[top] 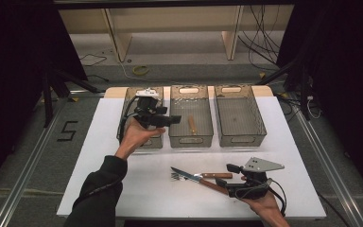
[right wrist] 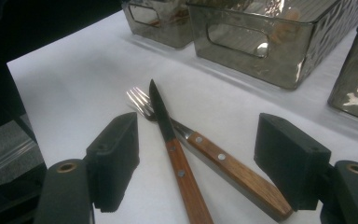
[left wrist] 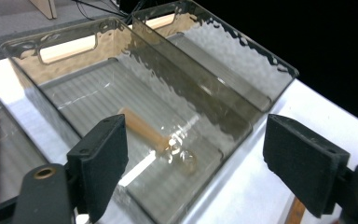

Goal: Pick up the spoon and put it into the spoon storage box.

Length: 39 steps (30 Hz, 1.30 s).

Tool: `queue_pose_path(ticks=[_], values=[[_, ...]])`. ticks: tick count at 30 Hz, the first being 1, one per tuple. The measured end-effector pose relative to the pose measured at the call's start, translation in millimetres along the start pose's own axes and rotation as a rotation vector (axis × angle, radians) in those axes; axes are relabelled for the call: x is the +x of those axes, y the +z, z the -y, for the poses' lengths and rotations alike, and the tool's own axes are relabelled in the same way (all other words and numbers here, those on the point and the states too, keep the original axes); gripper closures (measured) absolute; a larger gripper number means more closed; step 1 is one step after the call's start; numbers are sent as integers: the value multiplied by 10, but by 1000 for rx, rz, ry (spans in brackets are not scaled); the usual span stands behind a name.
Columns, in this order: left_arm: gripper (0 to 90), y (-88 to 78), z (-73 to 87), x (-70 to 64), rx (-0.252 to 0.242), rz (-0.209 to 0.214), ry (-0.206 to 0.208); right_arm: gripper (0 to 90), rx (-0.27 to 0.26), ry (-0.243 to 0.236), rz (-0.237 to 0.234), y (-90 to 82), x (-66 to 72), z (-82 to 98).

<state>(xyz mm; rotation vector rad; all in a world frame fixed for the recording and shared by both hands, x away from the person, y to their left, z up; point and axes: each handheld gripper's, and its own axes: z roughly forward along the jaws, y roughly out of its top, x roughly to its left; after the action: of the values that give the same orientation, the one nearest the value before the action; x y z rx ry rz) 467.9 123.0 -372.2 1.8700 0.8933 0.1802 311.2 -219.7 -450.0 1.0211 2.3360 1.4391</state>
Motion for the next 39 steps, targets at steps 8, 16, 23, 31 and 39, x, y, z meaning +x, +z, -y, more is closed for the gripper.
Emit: queue_pose_path(ticks=[8, 16, 23, 31, 39], values=[[197, -228, 346, -106, -20, 11, 15, 311, 67, -31, -9, 39, 15, -66], [189, -430, 599, -203, -32, 8, 23, 309, 135, -72, -16, 97, 23, -145], [189, -582, 803, -286, -75, 14, 33, 315, 178, -99, -19, 144, 15, -206], [189, -598, 1020, -349, -76, 23, 41, 322, 240, -123, -19, 209, -11, -279], [190, -659, 1146, -414, -86, 15, 73, 347, 313, -163, -23, 297, 24, -314]])
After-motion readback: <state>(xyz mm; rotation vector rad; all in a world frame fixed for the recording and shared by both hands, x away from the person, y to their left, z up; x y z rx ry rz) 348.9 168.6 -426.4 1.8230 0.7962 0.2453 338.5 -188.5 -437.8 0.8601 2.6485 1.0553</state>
